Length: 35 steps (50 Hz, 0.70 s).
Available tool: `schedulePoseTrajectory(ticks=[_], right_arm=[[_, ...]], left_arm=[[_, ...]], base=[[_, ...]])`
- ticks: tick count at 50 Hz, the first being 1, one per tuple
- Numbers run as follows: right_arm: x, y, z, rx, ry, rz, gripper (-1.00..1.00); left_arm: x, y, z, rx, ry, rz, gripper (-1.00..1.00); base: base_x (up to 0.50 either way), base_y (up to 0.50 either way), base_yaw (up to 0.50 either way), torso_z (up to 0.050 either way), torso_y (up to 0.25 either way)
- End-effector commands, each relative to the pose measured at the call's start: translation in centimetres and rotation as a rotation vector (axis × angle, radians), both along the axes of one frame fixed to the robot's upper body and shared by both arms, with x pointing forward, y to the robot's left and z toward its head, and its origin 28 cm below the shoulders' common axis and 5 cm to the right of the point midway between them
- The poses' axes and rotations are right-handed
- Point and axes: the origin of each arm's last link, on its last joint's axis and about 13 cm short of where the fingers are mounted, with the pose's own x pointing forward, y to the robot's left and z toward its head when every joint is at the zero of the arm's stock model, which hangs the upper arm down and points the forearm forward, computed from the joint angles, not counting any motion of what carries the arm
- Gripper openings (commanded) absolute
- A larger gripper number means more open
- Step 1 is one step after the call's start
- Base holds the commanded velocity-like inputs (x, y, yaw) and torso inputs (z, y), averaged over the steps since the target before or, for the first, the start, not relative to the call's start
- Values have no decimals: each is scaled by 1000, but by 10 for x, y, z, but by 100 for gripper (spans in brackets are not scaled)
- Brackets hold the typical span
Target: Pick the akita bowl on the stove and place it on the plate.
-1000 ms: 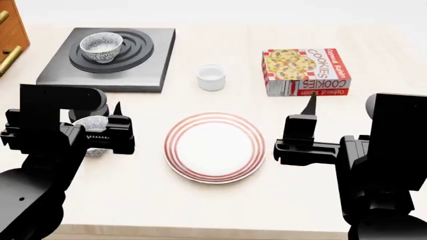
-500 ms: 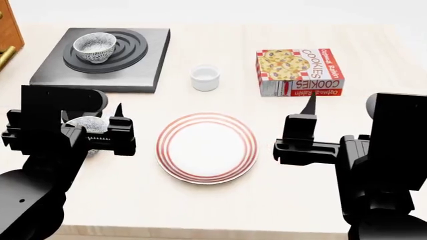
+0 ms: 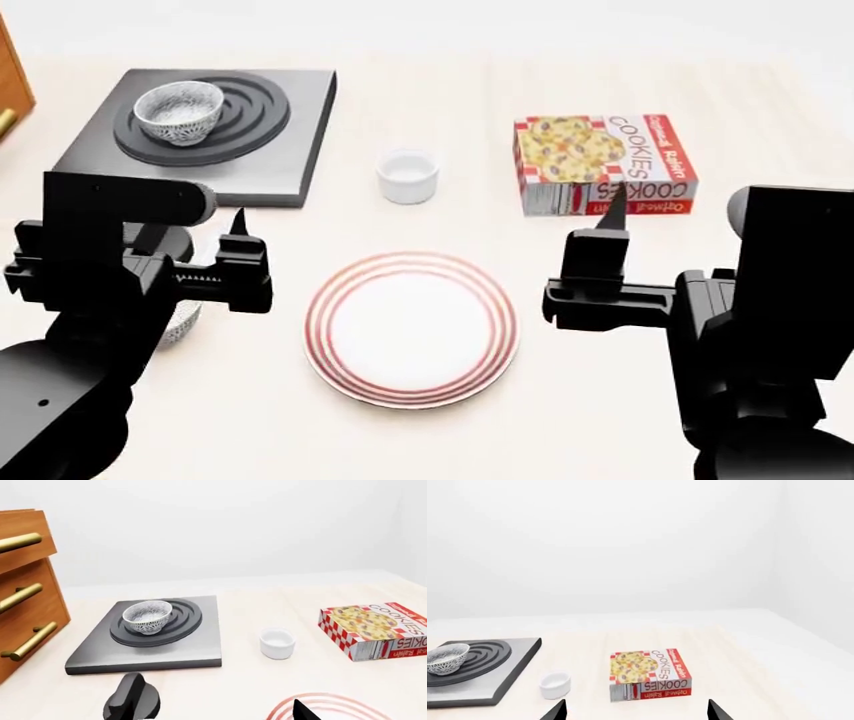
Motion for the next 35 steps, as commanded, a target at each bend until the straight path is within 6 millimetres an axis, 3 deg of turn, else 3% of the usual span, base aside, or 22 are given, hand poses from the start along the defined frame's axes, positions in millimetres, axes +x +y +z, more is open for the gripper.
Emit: schedulePoseTrajectory(ticks=[1,24,35], right_arm=[[0,0,0,0,-1,4,100],[-1,0,1,7,-1,0,100],[-1,0,1,8,-1,0,100]], left_arm=[[0,0,0,0,0,0,100],[-1,0,-1,2,1,0,100],[-1,0,0,3,2,-2,100]], base=[[141,0,0,0,0],[143,157,0,0,0],[192,7,0,0,0]])
